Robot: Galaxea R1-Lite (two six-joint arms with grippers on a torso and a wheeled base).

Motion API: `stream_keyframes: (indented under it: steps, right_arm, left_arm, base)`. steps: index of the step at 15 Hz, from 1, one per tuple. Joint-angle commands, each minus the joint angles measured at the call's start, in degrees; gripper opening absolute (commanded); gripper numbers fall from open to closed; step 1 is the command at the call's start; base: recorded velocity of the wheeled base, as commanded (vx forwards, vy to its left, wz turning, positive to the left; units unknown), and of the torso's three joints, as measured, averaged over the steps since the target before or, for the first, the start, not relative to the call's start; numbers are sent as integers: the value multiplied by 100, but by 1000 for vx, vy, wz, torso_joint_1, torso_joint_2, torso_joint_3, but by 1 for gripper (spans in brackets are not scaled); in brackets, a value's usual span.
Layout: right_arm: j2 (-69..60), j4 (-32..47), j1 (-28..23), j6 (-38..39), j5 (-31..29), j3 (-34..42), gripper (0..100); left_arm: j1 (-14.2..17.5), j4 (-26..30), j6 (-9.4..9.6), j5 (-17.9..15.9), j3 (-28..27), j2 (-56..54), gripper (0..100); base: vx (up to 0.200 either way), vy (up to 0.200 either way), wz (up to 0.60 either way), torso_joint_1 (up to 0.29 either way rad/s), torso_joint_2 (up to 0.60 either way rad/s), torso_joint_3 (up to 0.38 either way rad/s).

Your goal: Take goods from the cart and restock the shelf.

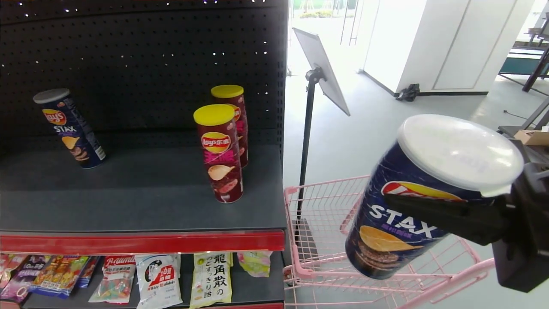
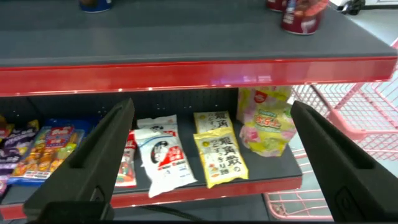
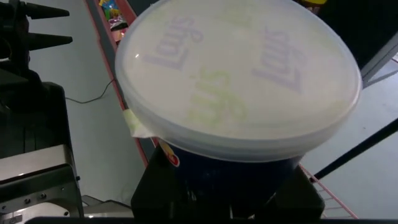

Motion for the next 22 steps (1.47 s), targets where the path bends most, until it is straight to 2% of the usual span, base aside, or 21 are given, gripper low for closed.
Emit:
stream_keyframes:
  steps: [1,5,22]
  right_arm:
    - [-10,1,136,-1,-10,-29,0]
    - [-10,-8,355,8,-195,-47,0]
    - [-45,-17,540,8,-283,-38,0]
  left_arm:
    - [0,2,-7,-2,1,8,100]
    - [0,2,-7,-2,1,8,100]
    - [-9,2,-7,-2,1,8,100]
  base:
    - [0,200,0,2,2,-2]
    - [0,200,0,2,2,4]
    - [0,200,0,1,3,2]
